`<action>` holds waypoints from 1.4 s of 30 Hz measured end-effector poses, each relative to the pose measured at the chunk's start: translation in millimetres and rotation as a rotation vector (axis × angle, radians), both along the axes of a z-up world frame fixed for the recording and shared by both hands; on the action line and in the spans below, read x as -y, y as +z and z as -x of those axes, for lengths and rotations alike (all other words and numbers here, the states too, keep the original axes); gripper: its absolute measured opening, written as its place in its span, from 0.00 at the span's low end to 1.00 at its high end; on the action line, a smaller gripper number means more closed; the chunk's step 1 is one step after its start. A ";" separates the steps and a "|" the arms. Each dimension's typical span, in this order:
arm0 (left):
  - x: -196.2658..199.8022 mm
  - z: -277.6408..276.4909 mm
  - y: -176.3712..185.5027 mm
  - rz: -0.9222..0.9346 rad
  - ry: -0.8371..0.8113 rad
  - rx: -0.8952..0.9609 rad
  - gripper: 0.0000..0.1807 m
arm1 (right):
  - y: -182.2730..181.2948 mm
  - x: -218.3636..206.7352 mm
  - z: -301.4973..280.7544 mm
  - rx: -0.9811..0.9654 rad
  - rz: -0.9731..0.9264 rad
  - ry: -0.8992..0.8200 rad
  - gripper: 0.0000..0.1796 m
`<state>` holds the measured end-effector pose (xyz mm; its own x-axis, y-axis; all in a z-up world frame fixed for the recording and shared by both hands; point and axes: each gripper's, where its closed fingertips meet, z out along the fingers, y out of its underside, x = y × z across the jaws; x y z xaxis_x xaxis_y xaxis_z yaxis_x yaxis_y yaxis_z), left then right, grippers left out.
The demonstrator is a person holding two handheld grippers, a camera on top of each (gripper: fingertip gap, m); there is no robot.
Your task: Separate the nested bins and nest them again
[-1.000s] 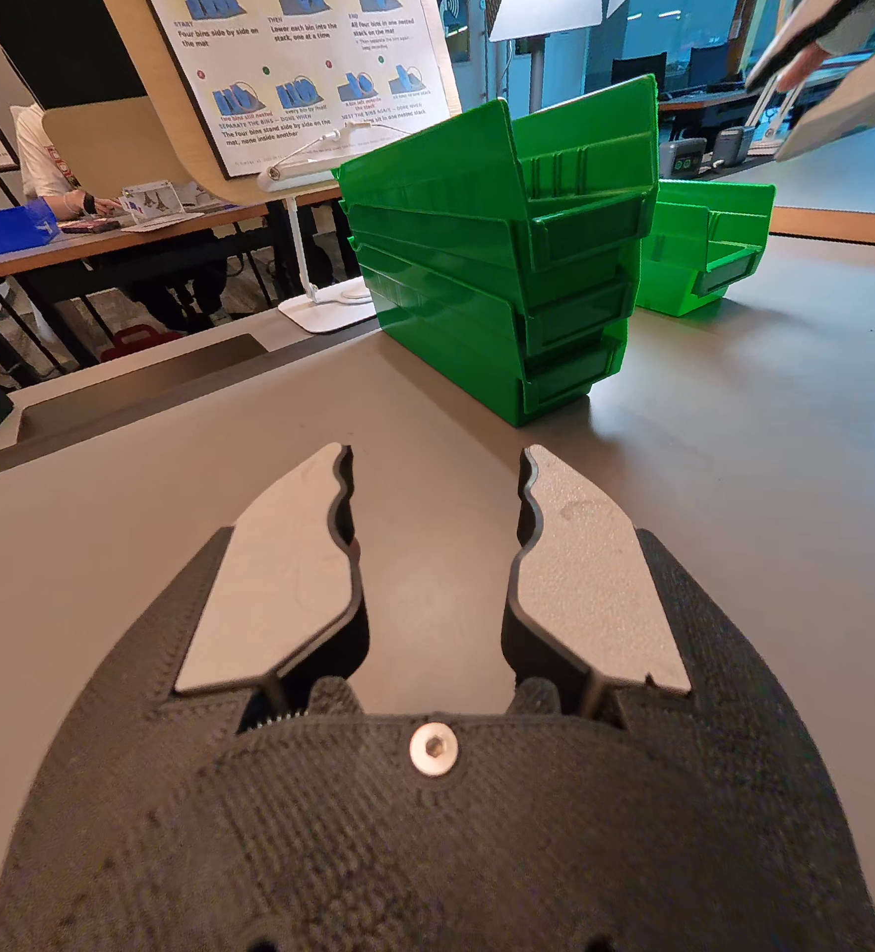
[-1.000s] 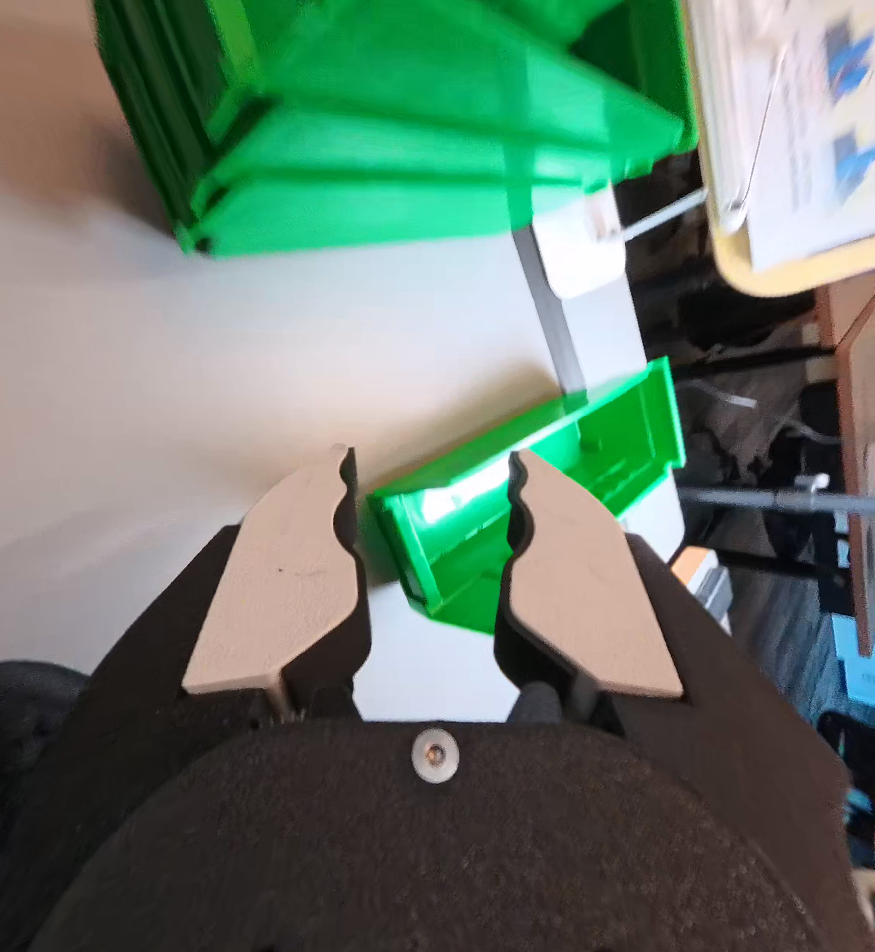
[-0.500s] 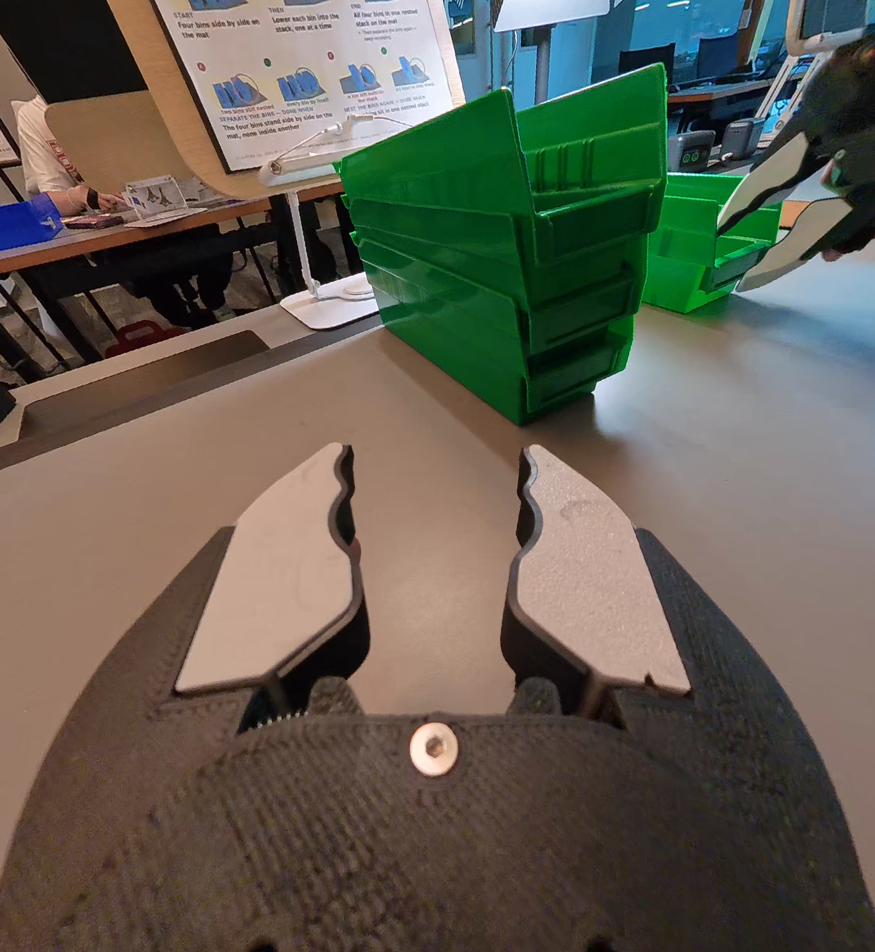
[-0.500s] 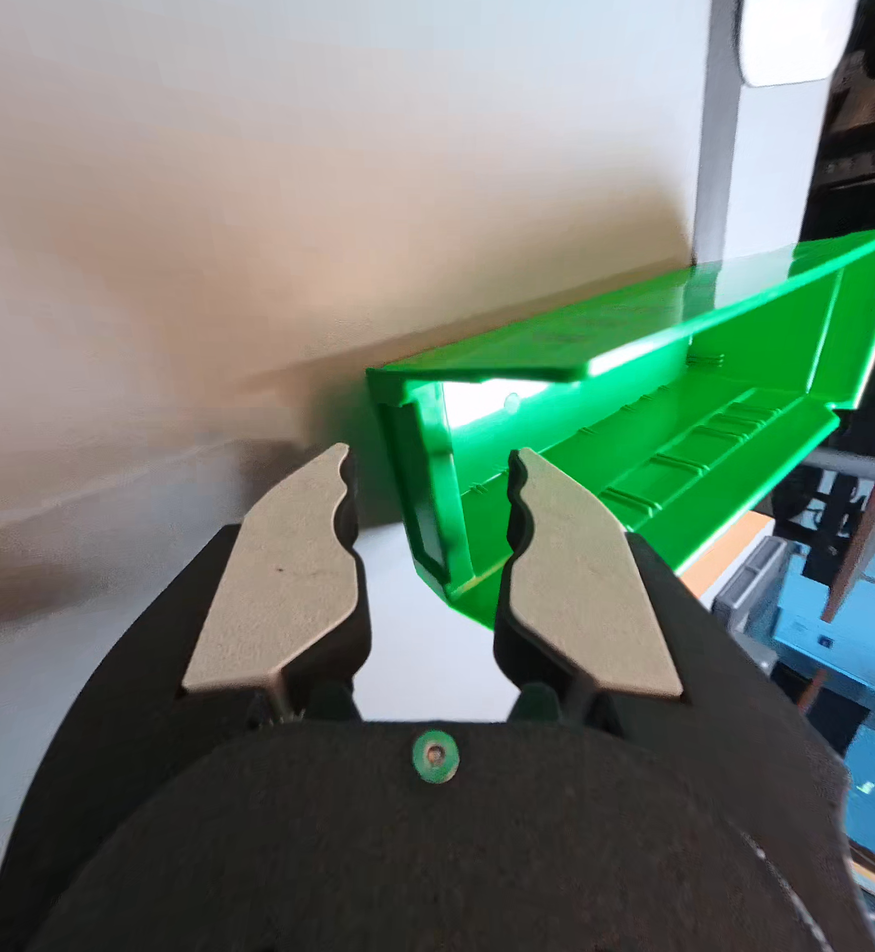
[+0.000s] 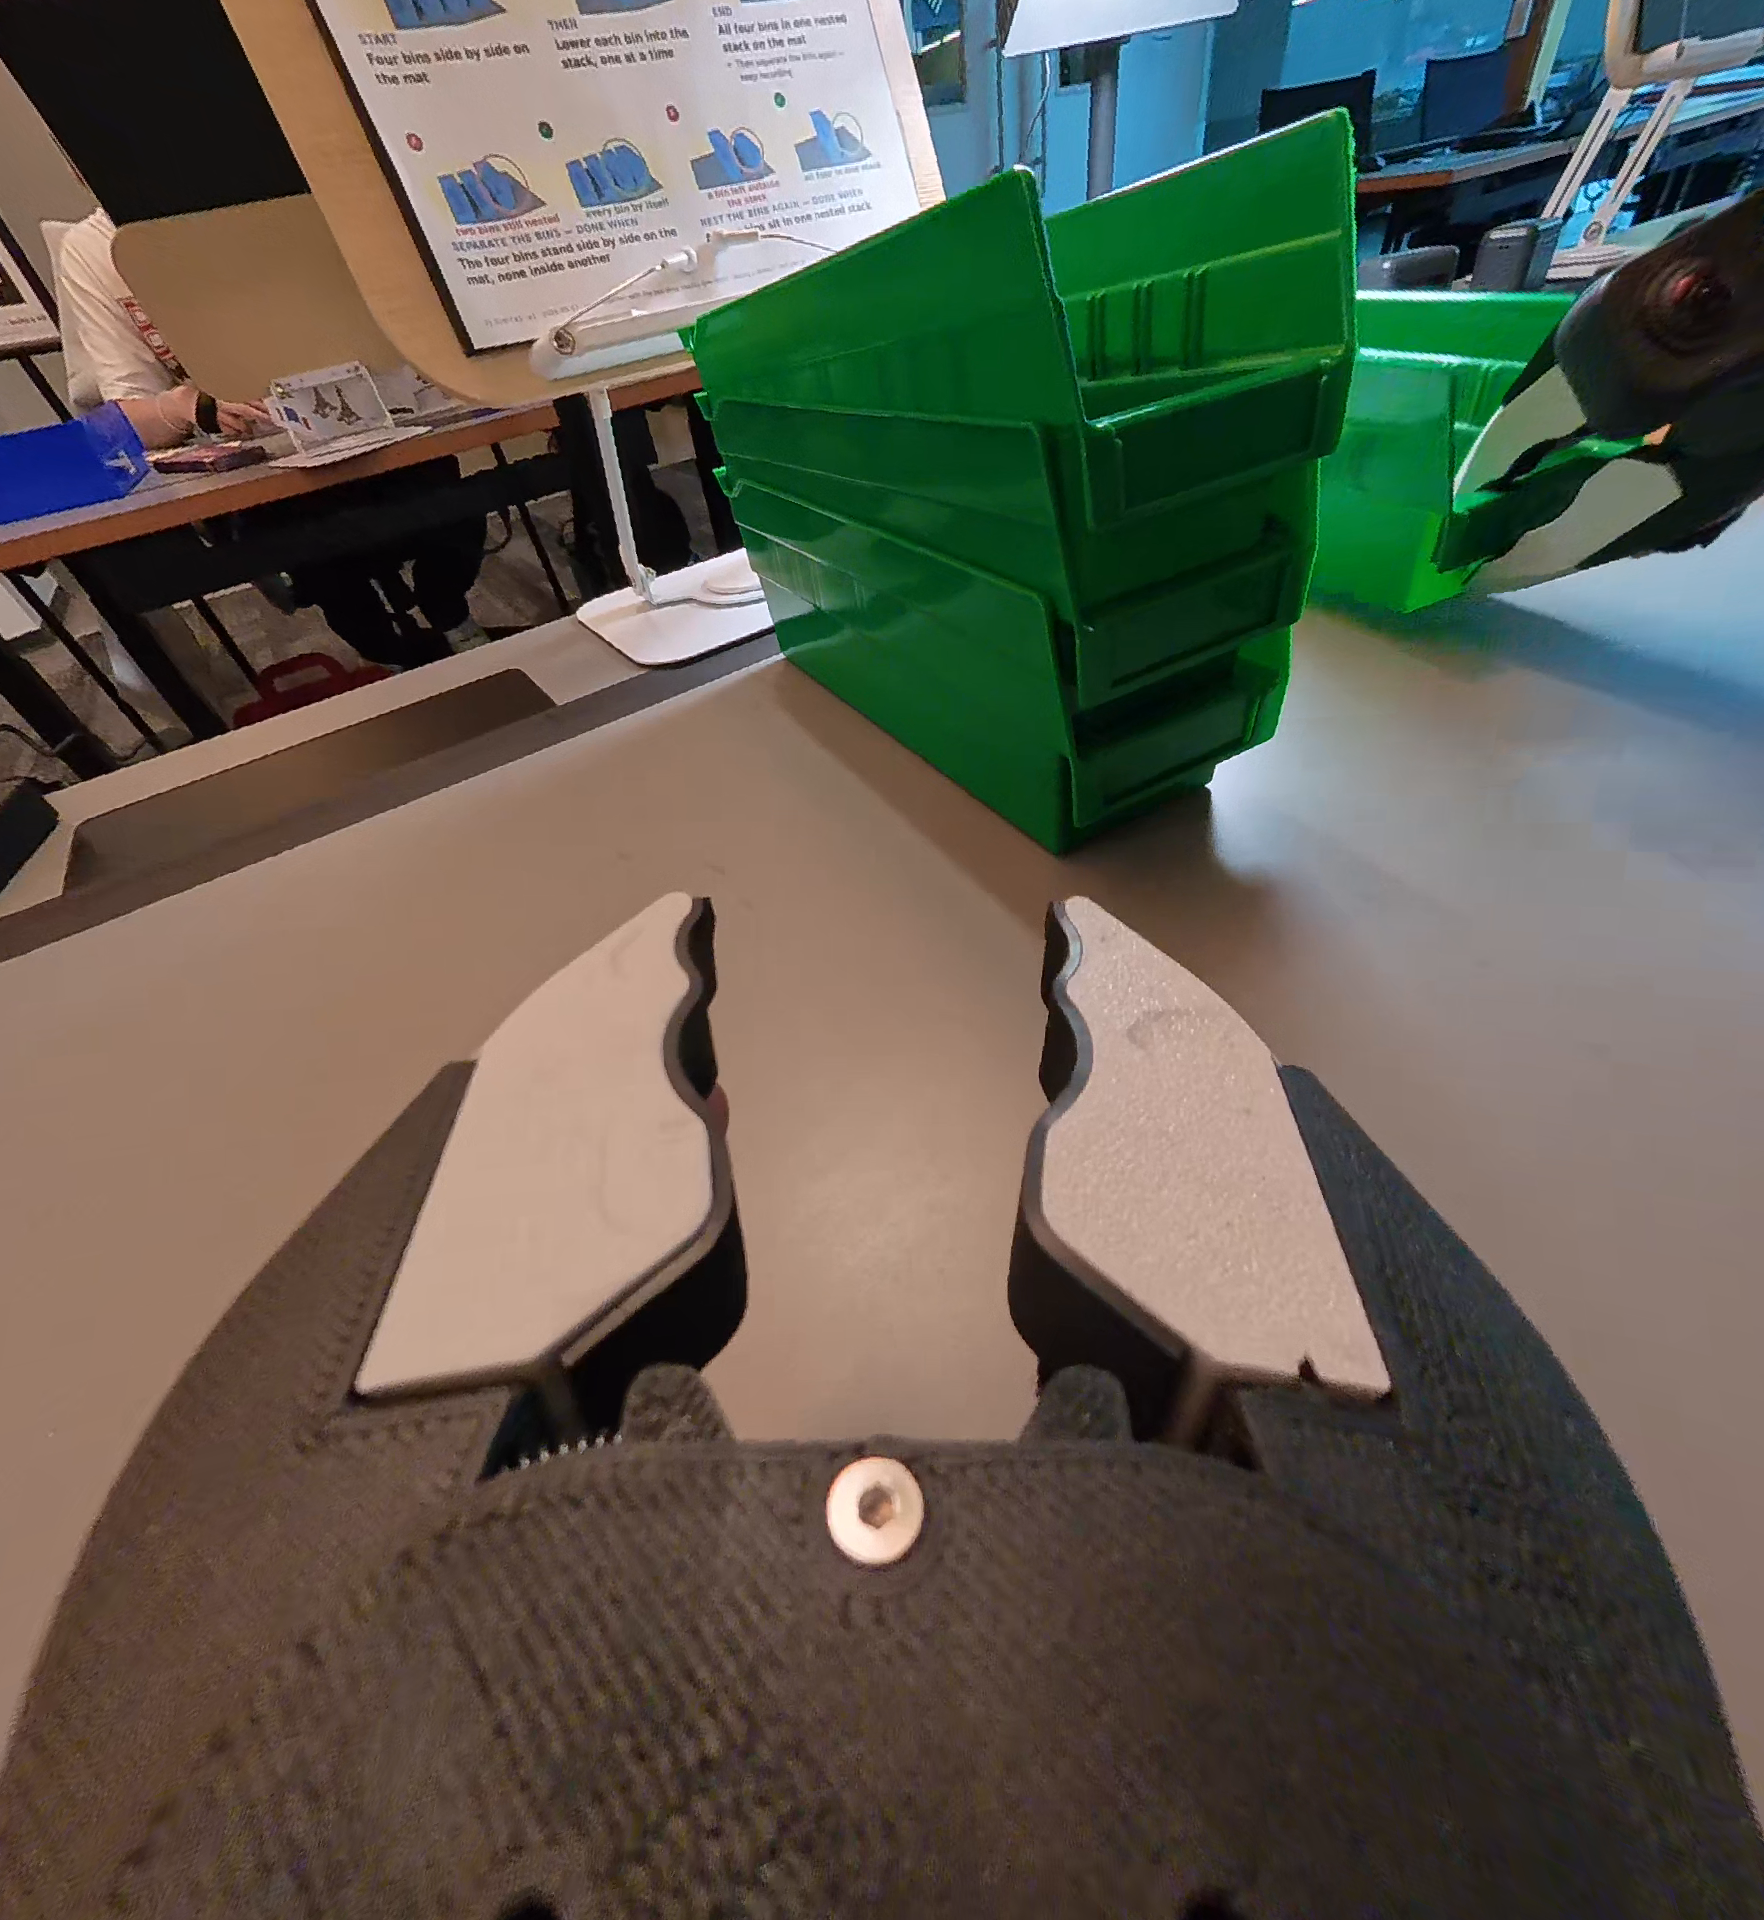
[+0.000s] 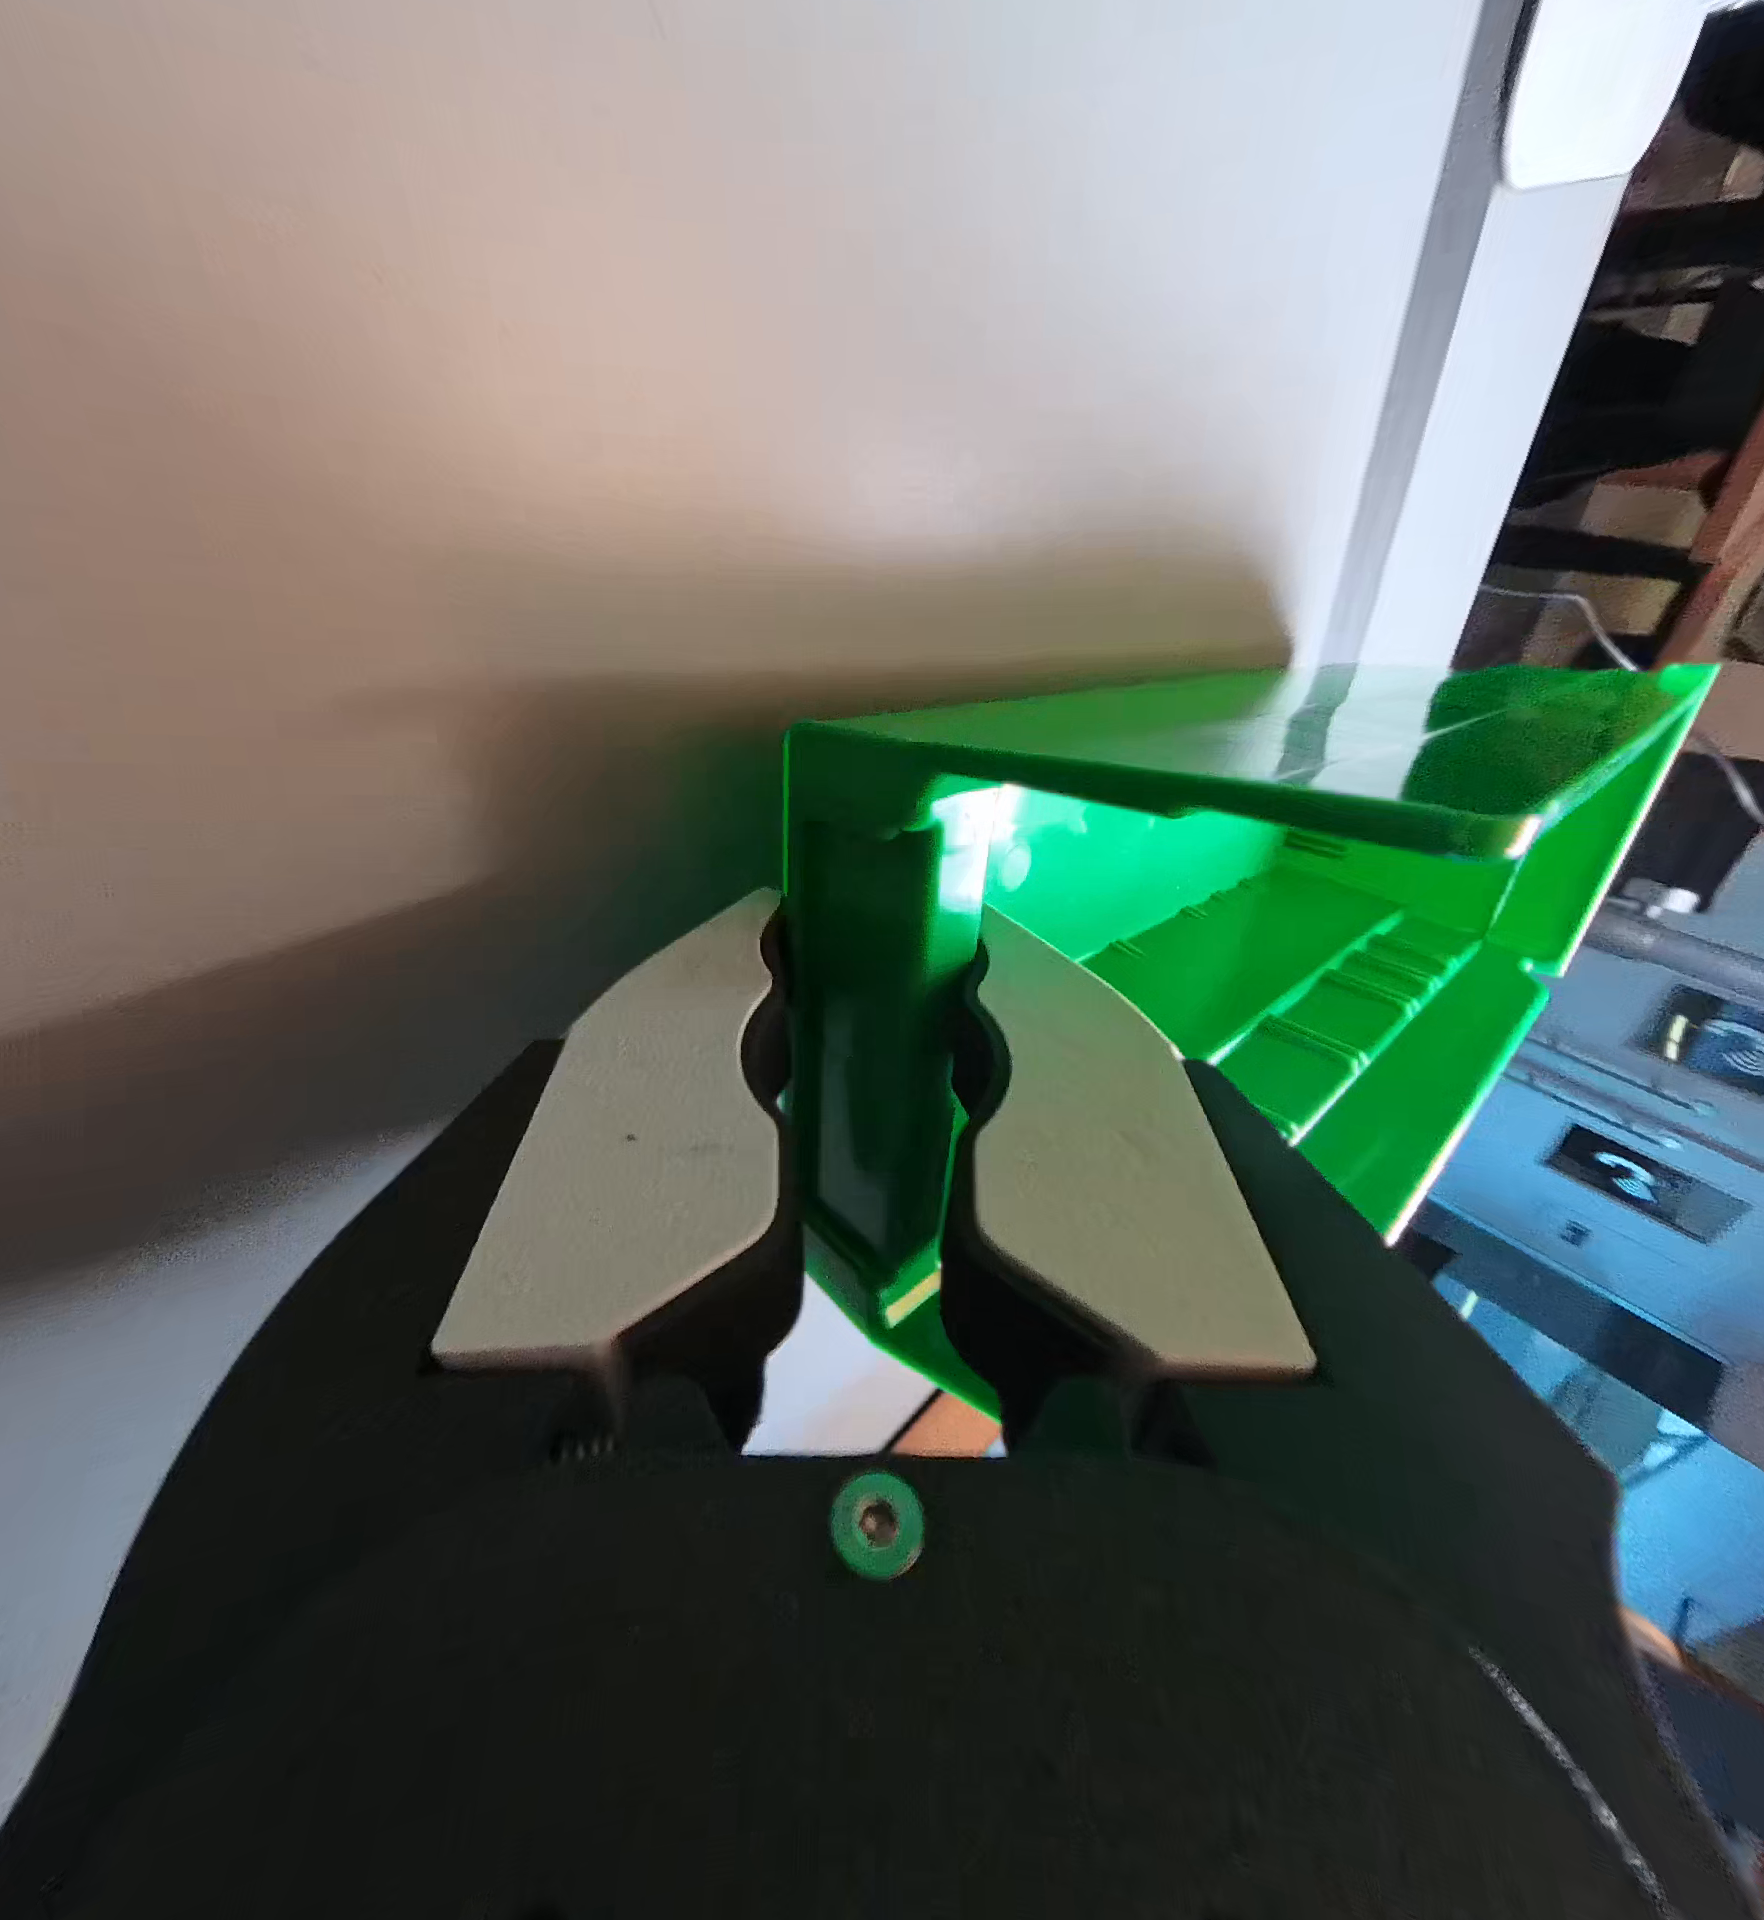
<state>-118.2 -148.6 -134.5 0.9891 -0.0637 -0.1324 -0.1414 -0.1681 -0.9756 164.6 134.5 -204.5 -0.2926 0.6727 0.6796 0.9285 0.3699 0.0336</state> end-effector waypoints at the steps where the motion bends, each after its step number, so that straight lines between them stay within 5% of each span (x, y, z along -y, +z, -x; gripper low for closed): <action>1: 0.0 -0.4 -0.1 0.001 0.001 -0.005 0.34 | 4.9 4.8 1.9 0.006 -0.021 -0.005 0.15; 8: 0.8 -1.8 2.9 -0.013 -0.003 -0.002 0.34 | 55.3 38.2 29.4 -0.063 -0.077 0.027 0.15; 18: 3.2 -0.4 7.0 -0.032 -0.002 0.001 0.34 | 185.9 82.7 104.0 -0.211 -0.057 0.142 0.16; 22: 4.7 0.9 8.7 -0.043 -0.003 0.004 0.34 | 211.8 104.2 139.6 -0.209 -0.015 0.190 0.16; 32: 6.6 0.0 9.0 -0.048 -0.010 -0.002 0.34 | 167.1 126.6 198.0 -0.128 0.105 0.204 0.15; 42: 5.4 0.2 6.8 -0.038 -0.006 -0.006 0.34 | 130.3 122.6 196.9 -0.078 0.129 0.204 0.18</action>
<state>-118.4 -154.0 -127.7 0.9879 -0.0645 -0.1411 -0.1485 -0.1296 -0.9804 -32.3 11.9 -74.3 -0.3811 0.6875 0.6182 0.8319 0.5467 -0.0951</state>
